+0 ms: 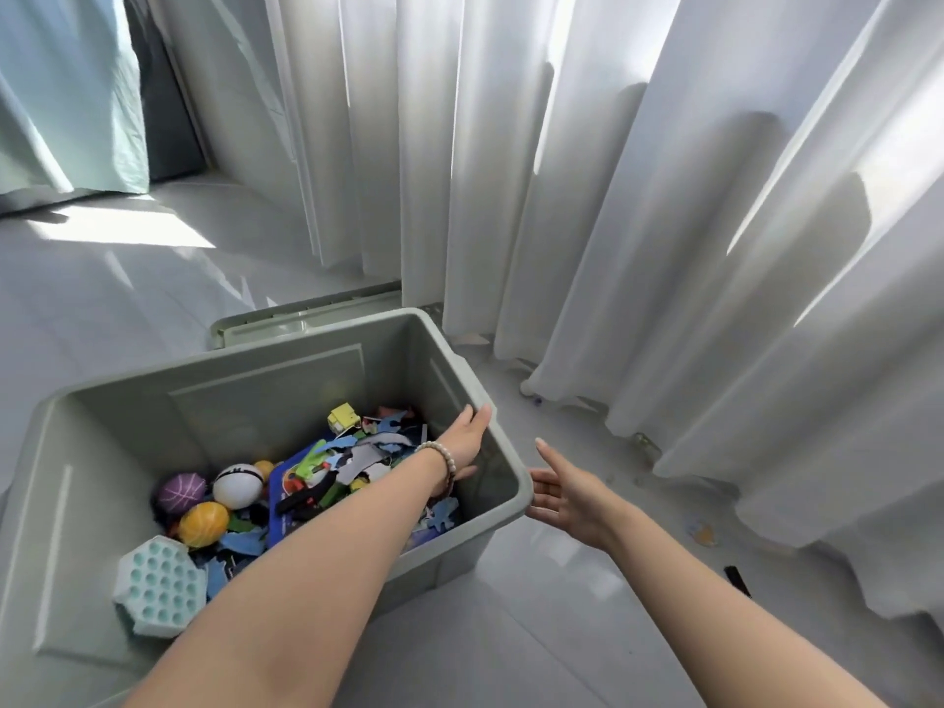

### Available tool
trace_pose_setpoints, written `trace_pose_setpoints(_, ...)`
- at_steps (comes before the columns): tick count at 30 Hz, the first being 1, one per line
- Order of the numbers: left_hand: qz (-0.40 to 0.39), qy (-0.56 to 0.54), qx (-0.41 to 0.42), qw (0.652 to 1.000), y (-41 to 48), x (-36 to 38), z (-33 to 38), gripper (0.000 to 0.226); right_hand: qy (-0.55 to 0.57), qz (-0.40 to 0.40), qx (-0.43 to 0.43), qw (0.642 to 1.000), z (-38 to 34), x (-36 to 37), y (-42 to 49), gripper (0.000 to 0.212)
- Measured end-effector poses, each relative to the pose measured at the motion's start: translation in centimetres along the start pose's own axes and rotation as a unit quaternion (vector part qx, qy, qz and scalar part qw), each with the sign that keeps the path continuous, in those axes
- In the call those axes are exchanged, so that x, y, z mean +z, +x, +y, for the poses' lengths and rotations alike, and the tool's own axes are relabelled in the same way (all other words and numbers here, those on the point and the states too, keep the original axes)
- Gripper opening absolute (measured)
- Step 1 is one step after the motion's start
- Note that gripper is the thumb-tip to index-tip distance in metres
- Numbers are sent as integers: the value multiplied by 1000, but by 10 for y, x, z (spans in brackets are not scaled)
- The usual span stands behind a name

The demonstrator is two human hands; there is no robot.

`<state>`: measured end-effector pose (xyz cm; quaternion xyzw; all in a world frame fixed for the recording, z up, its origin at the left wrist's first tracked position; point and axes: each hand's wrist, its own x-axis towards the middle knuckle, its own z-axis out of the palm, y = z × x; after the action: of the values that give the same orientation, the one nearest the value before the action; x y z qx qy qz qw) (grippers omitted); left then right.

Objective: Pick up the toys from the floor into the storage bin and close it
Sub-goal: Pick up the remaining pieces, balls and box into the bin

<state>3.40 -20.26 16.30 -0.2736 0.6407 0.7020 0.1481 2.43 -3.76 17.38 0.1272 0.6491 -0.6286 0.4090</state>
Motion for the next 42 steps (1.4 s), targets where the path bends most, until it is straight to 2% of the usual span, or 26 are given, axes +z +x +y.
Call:
trace_pose_setpoints(6, -29, 32, 48, 998, 10, 54, 14, 61, 57, 47, -39, 997, 0, -46, -8, 47)
trace_pose_setpoints(8, 0, 84, 93, 992, 12, 75, 18, 62, 71, 62, -49, 994, 5, -66, -12, 43)
trace_pose_setpoints(12, 85, 221, 209, 949, 1, 118, 20, 57, 45, 114, -34, 992, 24, -132, -40, 36)
trace_pose_setpoints(15, 75, 270, 273, 920, -9, 150, 16, 50, 3, 164, -17, 986, 46, -204, -80, 34)
trace_pose_setpoints(17, 27, 314, 257, 914, -11, 172, 6, 51, -13, 212, -1, 977, 63, -251, -110, 37)
trace_pose_setpoints(21, -40, 336, 150, 929, -2, 220, -21, 61, -3, 295, 2, 955, 99, -328, -151, 40)
trace_pose_setpoints(25, -99, 367, 86, 921, 25, 259, -63, 66, 13, 352, 50, 935, 146, -368, -145, 35)
trace_pose_setpoints(27, -117, 386, 60, 913, 44, 275, -83, 67, 22, 353, 84, 932, 174, -376, -127, 32)
trace_pose_setpoints(29, -117, 394, 47, 910, 63, 287, -100, 65, 28, 334, 116, 935, 201, -376, -101, 29)
trace_pose_setpoints(31, -123, 390, 35, 912, 79, 299, -116, 64, 22, 337, 139, 931, 224, -376, -74, 37)
trace_pose_setpoints(32, -127, 390, 29, 912, 86, 303, -125, 64, 7, 349, 146, 926, 233, -374, -61, 40)
trace_pose_setpoints(34, -129, 388, 14, 912, 100, 310, -140, 65, -22, 390, 138, 910, 247, -372, -39, 30)
trace_pose_setpoints(36, -122, 379, 2, 917, 112, 313, -152, 65, -12, 446, 113, 888, 253, -373, -18, 27)
trace_pose_setpoints(38, -110, 369, -8, 923, 122, 314, -160, 65, 0, 487, 87, 869, 254, -374, 0, 34)
trace_pose_setpoints(42, -80, 342, -1, 936, 139, 316, -167, 59, -50, 503, 62, 861, 249, -372, 31, 54)
